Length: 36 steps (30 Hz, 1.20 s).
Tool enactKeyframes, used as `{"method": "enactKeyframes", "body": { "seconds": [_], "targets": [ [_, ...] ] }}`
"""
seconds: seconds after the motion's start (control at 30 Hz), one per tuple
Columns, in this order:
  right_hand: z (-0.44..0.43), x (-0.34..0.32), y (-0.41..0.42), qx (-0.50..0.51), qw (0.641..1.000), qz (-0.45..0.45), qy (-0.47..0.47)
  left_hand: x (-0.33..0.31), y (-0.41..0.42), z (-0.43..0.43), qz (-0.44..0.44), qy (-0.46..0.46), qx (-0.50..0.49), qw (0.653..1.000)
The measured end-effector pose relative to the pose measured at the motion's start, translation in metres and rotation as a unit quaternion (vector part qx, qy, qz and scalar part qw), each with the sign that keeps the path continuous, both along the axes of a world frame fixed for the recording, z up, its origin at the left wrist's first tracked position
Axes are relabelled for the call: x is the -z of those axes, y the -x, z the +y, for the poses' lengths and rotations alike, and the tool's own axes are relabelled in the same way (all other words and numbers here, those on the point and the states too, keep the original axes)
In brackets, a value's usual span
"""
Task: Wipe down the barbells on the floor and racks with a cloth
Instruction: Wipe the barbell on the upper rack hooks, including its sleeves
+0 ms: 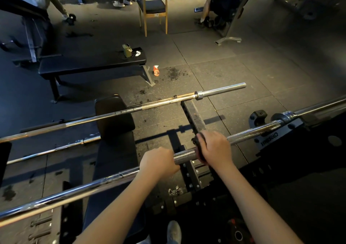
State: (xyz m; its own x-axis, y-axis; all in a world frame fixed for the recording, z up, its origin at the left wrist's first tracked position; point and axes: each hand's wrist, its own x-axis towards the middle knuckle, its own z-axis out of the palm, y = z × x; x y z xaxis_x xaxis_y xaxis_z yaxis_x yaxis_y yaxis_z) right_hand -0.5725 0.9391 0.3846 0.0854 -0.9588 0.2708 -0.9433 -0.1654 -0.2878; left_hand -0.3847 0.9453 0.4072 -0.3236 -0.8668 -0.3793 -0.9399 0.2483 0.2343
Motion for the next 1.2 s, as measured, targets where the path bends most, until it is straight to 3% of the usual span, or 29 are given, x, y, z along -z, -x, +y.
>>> {"method": "enactKeyframes", "body": {
  "seconds": [0.07, 0.13, 0.23, 0.33, 0.43, 0.47, 0.53, 0.6, 0.67, 0.77, 0.87, 0.9, 0.93, 0.97, 1.03, 1.07, 1.13, 1.2],
  "targets": [
    [-0.019, -0.007, 0.002, 0.056, 0.995, 0.0, -0.088, 0.001, 0.0, 0.0, -0.001, 0.007, 0.0, 1.0],
    [-0.024, -0.007, -0.006, 0.117, 0.986, -0.021, -0.117, 0.001, 0.0, 0.001, 0.001, 0.01, -0.002, 1.0],
    [0.008, 0.004, -0.014, 0.05, 0.997, -0.053, -0.017, 0.001, 0.001, 0.0, 0.001, 0.002, -0.002, 1.0],
    [0.024, 0.015, 0.0, -0.056, 0.997, -0.056, 0.004, 0.0, 0.001, 0.0, 0.002, 0.005, -0.002, 1.0],
    [0.011, -0.006, -0.001, 0.035, 0.991, -0.129, -0.011, -0.001, 0.001, 0.001, -0.003, 0.004, -0.002, 1.0],
    [0.005, -0.018, -0.003, 0.097, 0.973, -0.208, -0.032, -0.001, 0.001, 0.001, -0.003, 0.005, -0.003, 1.0],
    [-0.003, -0.035, 0.001, 0.195, 0.894, -0.396, -0.077, -0.001, 0.0, 0.001, -0.002, 0.004, -0.002, 1.0],
    [-0.003, -0.042, 0.007, 0.229, 0.833, -0.493, -0.103, -0.001, 0.0, 0.0, -0.003, 0.0, 0.0, 1.0],
    [0.004, -0.044, 0.004, 0.239, 0.817, -0.506, -0.137, -0.002, 0.0, 0.0, -0.002, -0.002, 0.002, 1.0],
    [0.021, -0.035, -0.004, 0.275, 0.801, -0.52, -0.107, -0.003, 0.0, 0.0, 0.0, -0.002, 0.002, 1.0],
    [0.029, -0.033, -0.006, 0.297, 0.722, -0.62, -0.076, -0.004, 0.001, 0.001, -0.001, 0.003, 0.001, 1.0],
    [0.029, -0.033, -0.008, 0.295, 0.711, -0.634, -0.074, -0.003, 0.001, 0.001, -0.002, 0.006, 0.001, 1.0],
    [0.029, -0.033, -0.012, 0.285, 0.729, -0.618, -0.069, -0.003, 0.001, 0.001, -0.004, 0.009, 0.001, 1.0],
    [0.031, -0.033, -0.016, 0.266, 0.776, -0.569, -0.059, -0.003, 0.001, 0.001, -0.008, 0.01, 0.001, 1.0],
    [0.036, -0.026, -0.019, 0.181, 0.917, -0.354, -0.021, -0.004, 0.002, 0.001, -0.015, 0.009, 0.002, 1.0],
    [0.038, -0.017, -0.015, 0.123, 0.964, -0.234, -0.008, -0.004, 0.002, 0.001, -0.017, 0.008, 0.001, 1.0],
    [0.043, -0.003, 0.002, 0.039, 0.993, -0.114, -0.004, -0.004, 0.002, 0.001, -0.018, 0.007, 0.002, 1.0],
    [0.047, -0.012, 0.017, 0.033, 0.987, -0.156, -0.035, -0.004, 0.002, 0.0, -0.019, 0.006, 0.004, 1.0]
  ]
}}
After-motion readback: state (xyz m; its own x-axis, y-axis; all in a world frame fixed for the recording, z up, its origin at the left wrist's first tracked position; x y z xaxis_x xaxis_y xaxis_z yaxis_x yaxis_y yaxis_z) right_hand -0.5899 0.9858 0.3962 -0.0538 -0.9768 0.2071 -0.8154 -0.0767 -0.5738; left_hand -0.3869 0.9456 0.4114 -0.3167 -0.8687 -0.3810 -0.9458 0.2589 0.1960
